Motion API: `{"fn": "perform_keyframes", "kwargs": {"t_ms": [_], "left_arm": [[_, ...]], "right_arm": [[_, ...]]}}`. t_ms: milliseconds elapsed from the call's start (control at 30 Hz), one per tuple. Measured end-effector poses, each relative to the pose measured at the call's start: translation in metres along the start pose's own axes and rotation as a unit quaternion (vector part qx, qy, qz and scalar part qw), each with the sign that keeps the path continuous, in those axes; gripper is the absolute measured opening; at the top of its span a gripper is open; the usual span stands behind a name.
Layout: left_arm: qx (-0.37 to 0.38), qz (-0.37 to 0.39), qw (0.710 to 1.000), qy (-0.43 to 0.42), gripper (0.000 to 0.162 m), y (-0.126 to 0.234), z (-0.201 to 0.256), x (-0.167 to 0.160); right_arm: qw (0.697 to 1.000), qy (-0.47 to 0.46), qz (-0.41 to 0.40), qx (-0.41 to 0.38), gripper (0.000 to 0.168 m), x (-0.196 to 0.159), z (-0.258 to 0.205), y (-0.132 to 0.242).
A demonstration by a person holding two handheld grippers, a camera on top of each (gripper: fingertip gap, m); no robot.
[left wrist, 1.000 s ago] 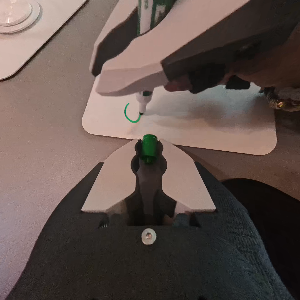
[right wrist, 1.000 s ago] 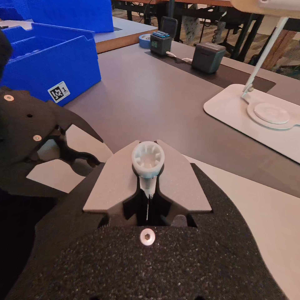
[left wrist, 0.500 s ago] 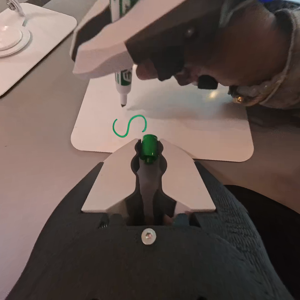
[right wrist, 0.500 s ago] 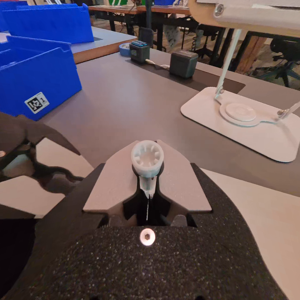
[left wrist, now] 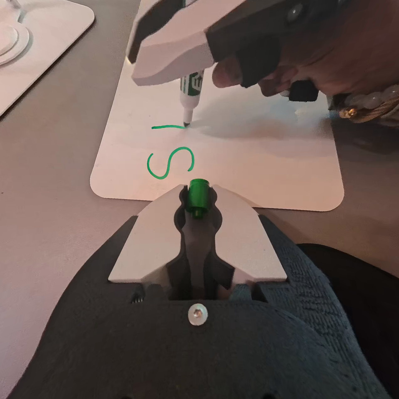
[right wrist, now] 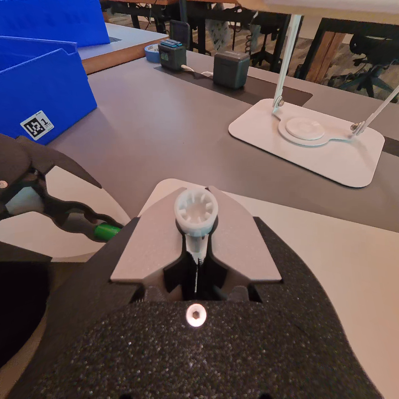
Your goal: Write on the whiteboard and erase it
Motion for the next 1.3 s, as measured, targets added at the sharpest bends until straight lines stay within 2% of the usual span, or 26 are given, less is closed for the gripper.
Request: {"fn": "perform_keyframes", "kwargs": {"t_ms": [100,300,533,767,967,1200,1300], "left_arm": [[0.003,-0.003,1.0,-0.008,0.02,-0.001,0.001,-0.001],[-0.001,-0.003,1.0,-0.007,0.02,0.0,0.001,-0.001],[0.001,-0.006,1.0,-0.012,0.02,-0.001,0.001,-0.002],[-0.001,-0.006,1.0,-0.01,0.02,-0.001,0.001,-0.002],[0.0,-0.006,1.0,-0.011,0.02,0.0,0.0,-0.002],[0.0,-0.006,1.0,-0.012,0.019,0.0,0.0,-0.002],[0.0,-0.005,1.0,-0.014,0.02,0.0,0.001,-0.002]], "right_arm": [[1.0,-0.001,0.026,0.012,0.014,0.01,-0.001,-0.009],[1.0,0.008,0.018,0.025,0.014,0.009,-0.002,-0.029],[0.999,-0.004,0.028,-0.018,0.014,0.01,0.03,-0.016],[1.0,-0.01,0.012,-0.018,0.014,0.004,0.032,-0.014],[0.999,-0.02,-0.006,-0.038,0.014,-0.004,0.034,0.011],[0.999,-0.008,0.007,-0.044,0.014,0.004,0.046,-0.012],[0.998,-0.009,0.019,-0.053,0.014,0.009,0.049,-0.01]]}}
Point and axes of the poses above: each gripper's, where its closed fingertips meet, y back along the fingers, x out of its top, z = x × y across the jaws, the point moved 6 cm from there along y, back along the fingers, and after that the axes turned 6 degrees about x, right-handed, at the moved point
